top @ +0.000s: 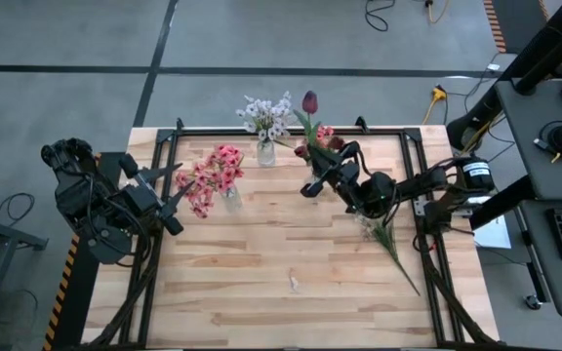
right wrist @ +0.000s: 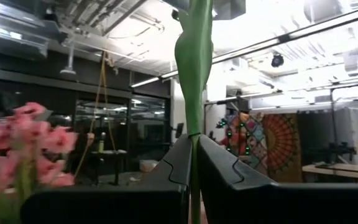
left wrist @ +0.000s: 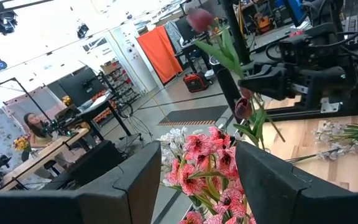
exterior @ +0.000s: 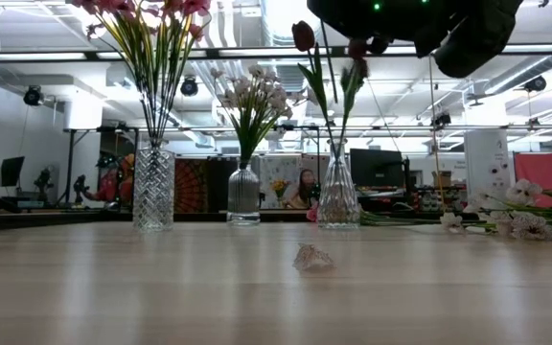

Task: Sort flowers into vase by color
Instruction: Put the red tulip into the bottom right transparent vase

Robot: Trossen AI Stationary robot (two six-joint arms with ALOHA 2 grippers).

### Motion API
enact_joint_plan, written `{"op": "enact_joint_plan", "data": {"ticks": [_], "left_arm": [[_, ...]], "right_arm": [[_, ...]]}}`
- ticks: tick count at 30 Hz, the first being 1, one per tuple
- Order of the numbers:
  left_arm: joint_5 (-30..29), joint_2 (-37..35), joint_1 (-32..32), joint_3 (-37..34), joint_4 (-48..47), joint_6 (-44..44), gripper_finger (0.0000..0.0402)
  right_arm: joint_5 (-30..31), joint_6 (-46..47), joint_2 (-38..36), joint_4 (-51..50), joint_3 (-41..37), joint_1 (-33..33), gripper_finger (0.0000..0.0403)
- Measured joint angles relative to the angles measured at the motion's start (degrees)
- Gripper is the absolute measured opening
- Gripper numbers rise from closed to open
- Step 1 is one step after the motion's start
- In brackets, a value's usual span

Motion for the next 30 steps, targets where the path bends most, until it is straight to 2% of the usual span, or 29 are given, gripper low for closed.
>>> {"op": "enact_joint_plan", "data": {"ticks": [30], "left_arm": [[0.0, 0.0, 0.0, 0.0, -0.4, 0.0, 0.0190]], "right_arm": [[1.8, 0.4, 3.2, 0.0, -0.3, -5.8, 0.0012]]}}
